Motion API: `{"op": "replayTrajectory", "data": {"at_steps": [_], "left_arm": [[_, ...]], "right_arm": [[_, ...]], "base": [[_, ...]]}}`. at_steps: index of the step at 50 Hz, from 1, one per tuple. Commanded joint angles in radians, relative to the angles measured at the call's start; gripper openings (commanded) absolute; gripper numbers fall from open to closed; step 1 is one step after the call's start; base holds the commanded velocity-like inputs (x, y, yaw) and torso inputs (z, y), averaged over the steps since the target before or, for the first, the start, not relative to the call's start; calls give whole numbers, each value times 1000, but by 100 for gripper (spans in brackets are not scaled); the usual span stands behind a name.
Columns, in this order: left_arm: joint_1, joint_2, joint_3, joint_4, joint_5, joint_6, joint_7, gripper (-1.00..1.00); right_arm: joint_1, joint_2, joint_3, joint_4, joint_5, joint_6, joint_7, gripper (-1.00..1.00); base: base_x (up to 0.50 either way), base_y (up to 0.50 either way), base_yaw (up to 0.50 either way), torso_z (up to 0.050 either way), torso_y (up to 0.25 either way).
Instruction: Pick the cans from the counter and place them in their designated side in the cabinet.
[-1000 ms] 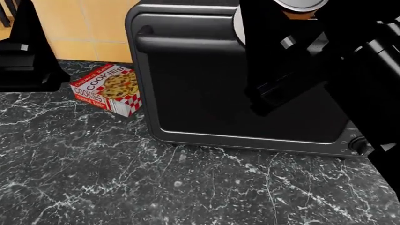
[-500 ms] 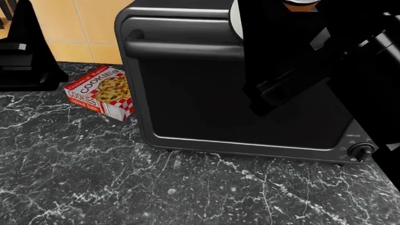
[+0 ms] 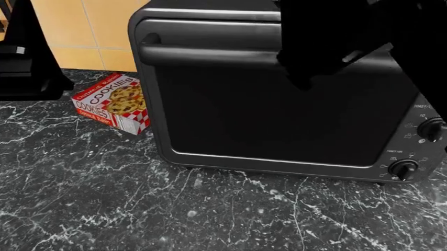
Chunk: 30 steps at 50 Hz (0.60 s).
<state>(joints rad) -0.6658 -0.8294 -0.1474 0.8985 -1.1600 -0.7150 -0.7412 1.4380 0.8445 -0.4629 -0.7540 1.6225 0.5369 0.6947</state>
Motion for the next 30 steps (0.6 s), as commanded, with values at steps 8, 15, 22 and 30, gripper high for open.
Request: {"op": "replayTrajectory", "data": {"at_steps": [8,15,22,30], "left_arm": [[2,-1,2,-2,1,7,0,100],[0,7,13,-2,10,10,-1,100],[-9,4,13,-4,3,9,-4,100],[-14,5,19,-7,5,12,-2,100]], "right_arm": [[228,-62,-8,130,-28,82,48,-100],[298,-115,-19,224,-92,86,58,-100],[386,-171,-51,316,-152,114,56,-100],[501,-239,-93,449,-230,144,21,-100]], "base": [[0,0,0,0,0],[0,0,0,0,0],[0,0,0,1,1],[0,0,0,0,0]]}}
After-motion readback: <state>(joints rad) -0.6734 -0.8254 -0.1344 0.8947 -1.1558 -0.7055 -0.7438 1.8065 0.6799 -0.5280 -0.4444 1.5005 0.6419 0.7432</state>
